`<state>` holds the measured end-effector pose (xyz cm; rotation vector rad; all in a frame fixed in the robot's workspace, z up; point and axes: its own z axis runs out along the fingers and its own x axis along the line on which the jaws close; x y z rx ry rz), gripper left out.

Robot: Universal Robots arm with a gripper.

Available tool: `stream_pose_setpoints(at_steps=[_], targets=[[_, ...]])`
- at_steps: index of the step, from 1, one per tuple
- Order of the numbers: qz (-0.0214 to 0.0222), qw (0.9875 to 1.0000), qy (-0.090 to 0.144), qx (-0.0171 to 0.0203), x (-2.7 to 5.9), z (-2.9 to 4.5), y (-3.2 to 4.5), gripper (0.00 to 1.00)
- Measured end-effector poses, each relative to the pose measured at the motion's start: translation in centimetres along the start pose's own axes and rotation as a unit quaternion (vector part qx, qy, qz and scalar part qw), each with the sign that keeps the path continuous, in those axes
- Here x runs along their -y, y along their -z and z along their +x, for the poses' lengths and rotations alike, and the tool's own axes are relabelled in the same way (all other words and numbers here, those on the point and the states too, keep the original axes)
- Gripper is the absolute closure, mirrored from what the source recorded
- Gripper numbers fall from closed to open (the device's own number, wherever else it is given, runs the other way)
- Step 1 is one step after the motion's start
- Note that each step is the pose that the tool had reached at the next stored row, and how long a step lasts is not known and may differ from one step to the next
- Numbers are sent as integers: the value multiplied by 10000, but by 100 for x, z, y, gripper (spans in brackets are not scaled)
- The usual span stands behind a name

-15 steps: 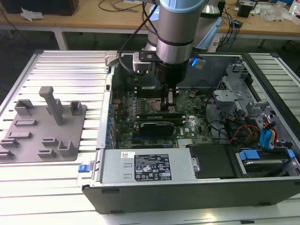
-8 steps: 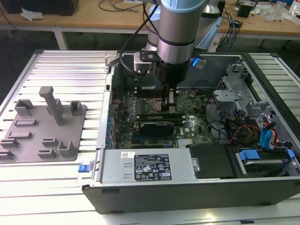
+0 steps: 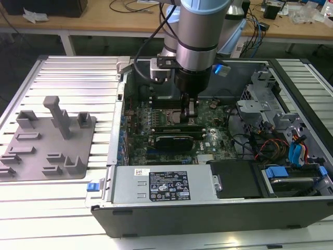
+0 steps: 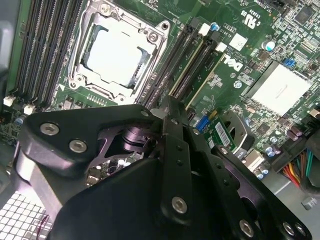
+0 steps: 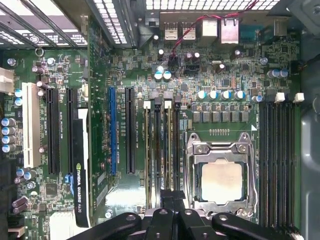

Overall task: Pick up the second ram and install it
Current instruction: 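Press down the second ram until it locks into place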

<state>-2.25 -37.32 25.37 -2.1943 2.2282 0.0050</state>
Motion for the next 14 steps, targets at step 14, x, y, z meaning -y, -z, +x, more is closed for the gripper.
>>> stream_pose_setpoints(at_steps=[14], targets=[[0,10000,0,0,141,-2,-15,92]])
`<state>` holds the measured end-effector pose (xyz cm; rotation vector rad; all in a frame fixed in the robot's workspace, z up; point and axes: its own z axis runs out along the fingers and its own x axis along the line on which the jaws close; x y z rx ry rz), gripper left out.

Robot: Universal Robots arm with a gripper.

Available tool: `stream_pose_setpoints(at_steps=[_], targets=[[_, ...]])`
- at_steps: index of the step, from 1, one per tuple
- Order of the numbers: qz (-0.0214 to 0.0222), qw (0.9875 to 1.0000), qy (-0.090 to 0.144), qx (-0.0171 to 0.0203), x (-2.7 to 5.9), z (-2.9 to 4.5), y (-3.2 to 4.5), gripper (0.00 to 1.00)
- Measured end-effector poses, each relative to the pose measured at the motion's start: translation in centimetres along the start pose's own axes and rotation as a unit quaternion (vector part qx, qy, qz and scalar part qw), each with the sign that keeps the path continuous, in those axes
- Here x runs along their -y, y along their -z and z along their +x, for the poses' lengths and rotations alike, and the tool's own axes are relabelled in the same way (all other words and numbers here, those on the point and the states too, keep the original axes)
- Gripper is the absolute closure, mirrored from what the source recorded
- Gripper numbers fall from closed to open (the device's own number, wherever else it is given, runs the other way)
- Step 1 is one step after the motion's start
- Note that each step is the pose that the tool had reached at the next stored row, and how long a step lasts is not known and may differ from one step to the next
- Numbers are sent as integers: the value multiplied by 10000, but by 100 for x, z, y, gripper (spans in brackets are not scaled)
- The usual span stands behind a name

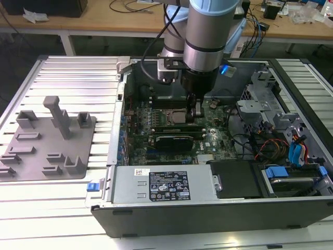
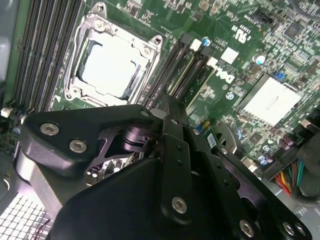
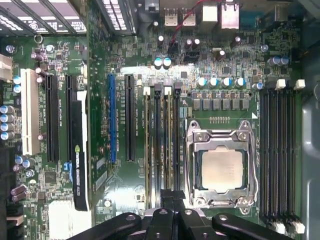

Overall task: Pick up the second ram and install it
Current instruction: 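Press down the second ram until it locks into place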

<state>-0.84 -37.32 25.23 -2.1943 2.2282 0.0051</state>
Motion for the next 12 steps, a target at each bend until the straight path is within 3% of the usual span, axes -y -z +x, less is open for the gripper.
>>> stream_pose_setpoints(at_steps=[5,7,12], targets=[[0,10000,0,0,151,-2,-5,92],[0,10000,0,0,294,-5,-9,92],[0,10000,0,0,297,-5,-72,92]])
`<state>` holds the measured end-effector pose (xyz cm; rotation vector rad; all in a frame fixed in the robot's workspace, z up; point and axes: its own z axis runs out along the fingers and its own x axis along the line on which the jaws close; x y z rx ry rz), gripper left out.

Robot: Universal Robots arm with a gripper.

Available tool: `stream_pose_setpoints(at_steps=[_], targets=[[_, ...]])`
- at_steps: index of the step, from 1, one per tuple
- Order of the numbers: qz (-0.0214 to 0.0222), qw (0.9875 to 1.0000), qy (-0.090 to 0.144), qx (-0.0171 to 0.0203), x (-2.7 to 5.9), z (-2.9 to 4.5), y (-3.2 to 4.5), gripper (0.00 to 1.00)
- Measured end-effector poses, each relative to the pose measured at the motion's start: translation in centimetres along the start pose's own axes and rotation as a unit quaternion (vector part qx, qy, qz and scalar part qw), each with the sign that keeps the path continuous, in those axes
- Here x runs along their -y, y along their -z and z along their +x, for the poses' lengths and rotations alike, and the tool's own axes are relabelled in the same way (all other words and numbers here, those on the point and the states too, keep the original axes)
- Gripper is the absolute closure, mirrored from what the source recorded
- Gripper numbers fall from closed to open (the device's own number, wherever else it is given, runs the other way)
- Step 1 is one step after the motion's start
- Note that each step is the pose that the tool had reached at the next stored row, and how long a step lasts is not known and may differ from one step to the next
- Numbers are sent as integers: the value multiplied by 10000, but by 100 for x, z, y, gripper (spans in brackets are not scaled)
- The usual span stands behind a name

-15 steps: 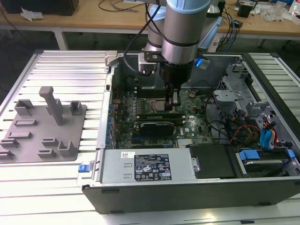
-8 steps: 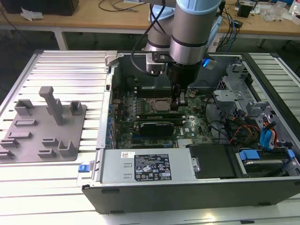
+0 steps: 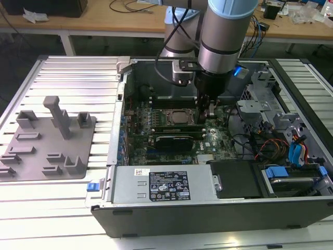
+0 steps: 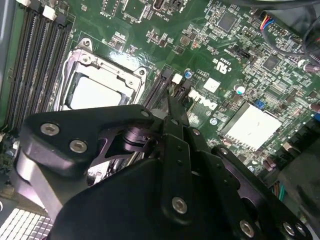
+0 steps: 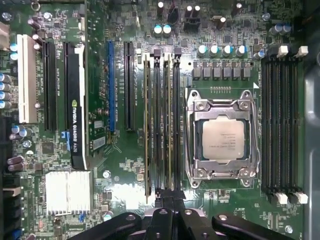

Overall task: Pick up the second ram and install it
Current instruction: 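Press down the second ram until it locks into place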

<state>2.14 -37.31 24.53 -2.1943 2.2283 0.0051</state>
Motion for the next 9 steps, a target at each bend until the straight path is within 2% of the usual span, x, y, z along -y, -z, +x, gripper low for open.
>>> stream_pose_setpoints(at_steps=[4,5,6,9], targets=[[0,10000,1,-6,0,-59,-80,92],[1,10000,0,-30,2,-60,-114,92],[-1,10000,0,-39,7,-60,-114,92],[-1,10000,0,-42,11,-60,-150,92]])
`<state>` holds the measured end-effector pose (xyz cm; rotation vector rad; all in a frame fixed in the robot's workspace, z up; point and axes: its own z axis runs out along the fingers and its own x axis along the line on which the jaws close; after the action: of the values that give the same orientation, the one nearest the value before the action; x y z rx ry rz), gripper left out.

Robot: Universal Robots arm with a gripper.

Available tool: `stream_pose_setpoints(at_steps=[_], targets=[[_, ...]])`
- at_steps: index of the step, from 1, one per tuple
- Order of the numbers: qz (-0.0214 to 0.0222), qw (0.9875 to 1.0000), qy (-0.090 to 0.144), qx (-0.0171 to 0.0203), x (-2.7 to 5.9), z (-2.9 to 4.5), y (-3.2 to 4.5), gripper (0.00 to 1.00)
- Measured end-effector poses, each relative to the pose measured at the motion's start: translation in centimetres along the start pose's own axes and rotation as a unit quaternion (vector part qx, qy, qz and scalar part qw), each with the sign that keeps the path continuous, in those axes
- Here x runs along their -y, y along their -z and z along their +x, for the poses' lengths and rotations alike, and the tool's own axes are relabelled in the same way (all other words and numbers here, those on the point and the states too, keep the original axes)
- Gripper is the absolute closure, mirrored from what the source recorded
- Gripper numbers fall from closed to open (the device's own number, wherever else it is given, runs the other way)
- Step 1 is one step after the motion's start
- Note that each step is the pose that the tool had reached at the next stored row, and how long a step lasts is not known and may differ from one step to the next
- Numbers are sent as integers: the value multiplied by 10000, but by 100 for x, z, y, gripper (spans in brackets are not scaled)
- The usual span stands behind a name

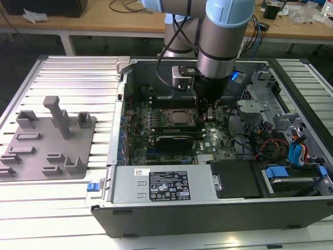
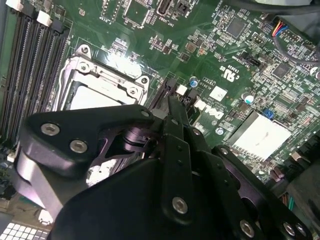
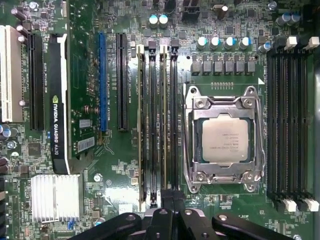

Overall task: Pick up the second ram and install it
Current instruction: 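Press down the second ram until it locks into place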

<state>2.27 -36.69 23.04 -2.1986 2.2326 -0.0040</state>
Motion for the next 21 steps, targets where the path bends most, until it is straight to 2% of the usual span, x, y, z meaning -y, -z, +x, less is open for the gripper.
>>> stream_pose_setpoints(at_steps=[6,7,8,12,14,18,21], targets=[[0,10000,0,0,0,0,-22,92],[3,10000,-1,13,1,-3,12,92],[0,10000,0,0,0,-1,63,92],[0,10000,0,-1,-13,0,72,92],[2,10000,1,4,-101,2,72,92],[6,10000,0,7,-491,7,65,92],[5,10000,-1,7,-655,10,63,92]])
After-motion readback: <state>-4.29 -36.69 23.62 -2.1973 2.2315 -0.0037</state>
